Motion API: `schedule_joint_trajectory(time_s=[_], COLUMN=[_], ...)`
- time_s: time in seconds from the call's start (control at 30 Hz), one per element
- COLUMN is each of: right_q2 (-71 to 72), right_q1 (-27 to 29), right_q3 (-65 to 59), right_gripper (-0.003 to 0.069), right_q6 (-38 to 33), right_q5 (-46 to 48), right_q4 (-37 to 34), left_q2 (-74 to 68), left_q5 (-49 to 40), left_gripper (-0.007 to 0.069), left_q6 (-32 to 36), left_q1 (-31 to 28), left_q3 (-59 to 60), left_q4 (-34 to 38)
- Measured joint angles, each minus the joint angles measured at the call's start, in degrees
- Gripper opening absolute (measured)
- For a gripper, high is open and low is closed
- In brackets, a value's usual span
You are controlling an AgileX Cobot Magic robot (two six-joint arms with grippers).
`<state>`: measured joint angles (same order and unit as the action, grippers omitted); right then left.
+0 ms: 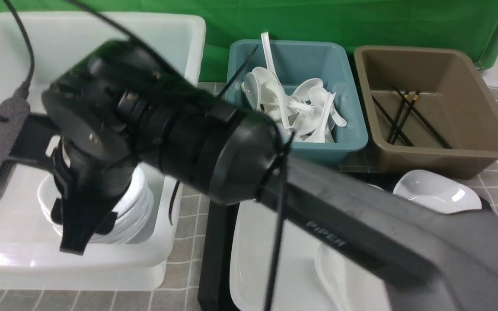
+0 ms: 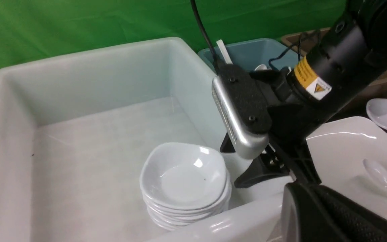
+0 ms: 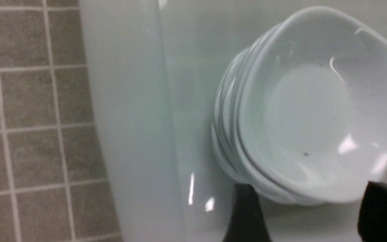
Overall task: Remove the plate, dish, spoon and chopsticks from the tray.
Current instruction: Use the right arm to grab a small plate from the dinner plate
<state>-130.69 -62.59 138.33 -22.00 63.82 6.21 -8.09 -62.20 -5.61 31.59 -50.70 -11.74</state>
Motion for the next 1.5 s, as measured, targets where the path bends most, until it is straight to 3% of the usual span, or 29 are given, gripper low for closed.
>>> schedule_joint_trajectory(time_s=[0.2, 0.33, 0.43, 0.53, 0.57, 0.67, 0.7, 0.77, 0.9, 1.17, 1.33, 1.5], right_q2=[12.15, 24.65, 31.89, 41.33, 41.97, 44.68, 44.67, 44.07, 41.96, 36.32, 33.52, 32.12], right_q1=[1.12, 6.46, 11.27, 21.13, 22.21, 31.04, 31.49, 36.66, 41.09, 44.54, 44.82, 44.82], right_q3=[-4.47, -19.57, -31.98, -55.07, -57.39, -74.09, -74.09, -83.21, -87.31, -87.66, -87.66, -87.66], right_gripper=[0.0276, 0.0201, 0.0202, 0.0248, 0.0252, 0.0327, 0.0331, 0.0382, 0.0430, 0.0438, 0.0366, 0.0249], right_q6=[4.99, 8.04, 9.35, 9.23, 9.09, 5.73, 5.51, 3.25, 2.39, 0.25, -0.30, -0.30], right_q5=[3.05, 3.05, 3.00, 2.16, 1.97, -8.56, -9.48, -21.38, -29.73, -38.01, -40.02, -41.31], right_q4=[5.26, 6.45, 6.84, 7.23, 7.23, 7.25, 7.25, 7.25, 7.19, 9.32, 10.85, 11.60], left_q2=[-0.78, -2.62, -3.58, -5.27, -5.38, -6.90, -7.05, -7.88, -8.51, -8.51, -8.51, -8.51], left_q5=[7.67, 10.74, 11.28, 12.60, 12.78, 14.43, 14.64, 16.17, 16.73, 16.68, 15.74, 14.30], left_gripper=[0.0021, 0.0021, 0.0021, 0.0021, 0.0021, 0.0021, 0.0021, 0.0021, 0.0021, 0.0021, 0.0021, 0.0021], left_q6=[4.12, 6.40, 7.62, 8.40, 8.46, 8.61, 8.61, 8.61, 8.61, 8.61, 8.61, 8.61], left_q1=[0.00, 0.00, 0.00, 0.00, 0.00, 0.00, 0.00, 0.00, 0.00, 0.00, 0.00, 0.00], left_q3=[4.49, 5.47, 5.47, 5.47, 5.47, 5.47, 5.53, 5.93, 6.18, 6.44, 6.44, 6.44], left_q4=[5.36, 6.91, 6.91, 6.91, 6.91, 6.91, 6.91, 6.91, 7.20, 7.97, 8.23, 8.38])
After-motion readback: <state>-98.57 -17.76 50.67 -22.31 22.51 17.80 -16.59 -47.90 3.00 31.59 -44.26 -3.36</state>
